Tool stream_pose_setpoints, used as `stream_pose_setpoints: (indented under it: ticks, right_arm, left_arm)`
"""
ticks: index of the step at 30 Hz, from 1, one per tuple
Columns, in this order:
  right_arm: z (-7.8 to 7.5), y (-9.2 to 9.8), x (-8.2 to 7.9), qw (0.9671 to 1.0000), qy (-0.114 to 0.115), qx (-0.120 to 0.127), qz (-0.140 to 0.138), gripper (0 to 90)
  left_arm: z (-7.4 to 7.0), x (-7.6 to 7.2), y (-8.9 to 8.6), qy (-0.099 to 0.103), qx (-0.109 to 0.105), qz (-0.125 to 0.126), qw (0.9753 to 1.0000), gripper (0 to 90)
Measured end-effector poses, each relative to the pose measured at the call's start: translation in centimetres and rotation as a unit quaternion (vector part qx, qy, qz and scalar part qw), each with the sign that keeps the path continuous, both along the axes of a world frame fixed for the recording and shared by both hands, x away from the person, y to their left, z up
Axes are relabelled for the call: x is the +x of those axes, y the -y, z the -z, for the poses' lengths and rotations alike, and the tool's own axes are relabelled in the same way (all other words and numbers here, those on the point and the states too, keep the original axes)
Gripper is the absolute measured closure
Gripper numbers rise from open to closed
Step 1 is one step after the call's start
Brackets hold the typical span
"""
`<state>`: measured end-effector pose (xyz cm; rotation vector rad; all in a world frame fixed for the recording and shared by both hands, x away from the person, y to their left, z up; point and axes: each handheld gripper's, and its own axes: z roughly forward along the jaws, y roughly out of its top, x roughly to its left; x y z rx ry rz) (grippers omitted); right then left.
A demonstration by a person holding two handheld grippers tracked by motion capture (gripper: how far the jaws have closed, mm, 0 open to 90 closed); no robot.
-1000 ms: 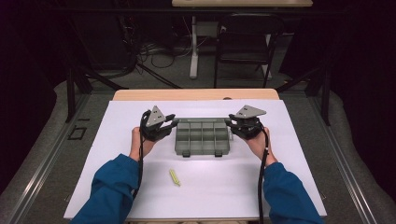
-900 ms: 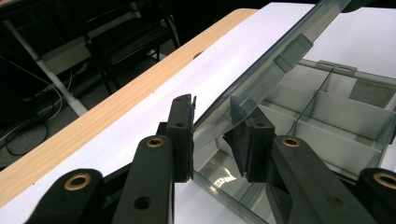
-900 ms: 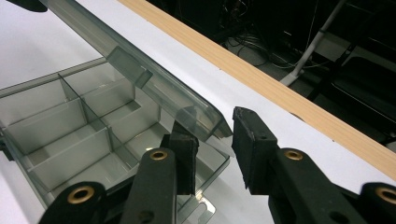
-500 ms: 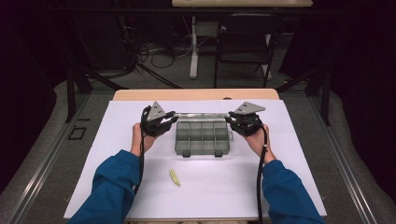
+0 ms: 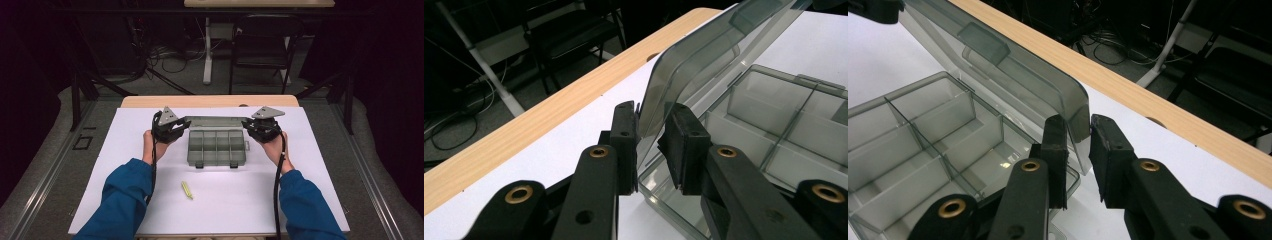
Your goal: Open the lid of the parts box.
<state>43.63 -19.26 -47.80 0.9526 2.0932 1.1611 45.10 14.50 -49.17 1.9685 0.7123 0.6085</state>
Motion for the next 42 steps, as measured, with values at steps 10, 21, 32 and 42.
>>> stream_pose_setpoints:
  ticks: [10,21,32,42]
  right_arm:
    - [-0.1,-0.1,0.5,0.9997,-0.006,0.009,0.02,80.3]
    - [0.0,-0.3,1.2,0.9992,-0.013,0.013,0.036,81.4]
    - [1.3,-0.5,2.3,0.9974,-0.038,0.025,0.056,81.7]
    - [2.4,-0.7,3.1,0.9954,-0.052,0.035,0.072,82.2]
  left_arm:
    - [0.4,0.6,0.3,-0.003,0.005,-0.013,0.9999,76.3]
    - [0.7,1.2,0.5,-0.01,-0.002,-0.027,0.9996,77.5]
    - [1.1,2.0,0.7,-0.021,-0.005,-0.036,0.9991,77.4]
    - [1.4,2.7,0.7,-0.033,-0.003,-0.041,0.9986,78.1]
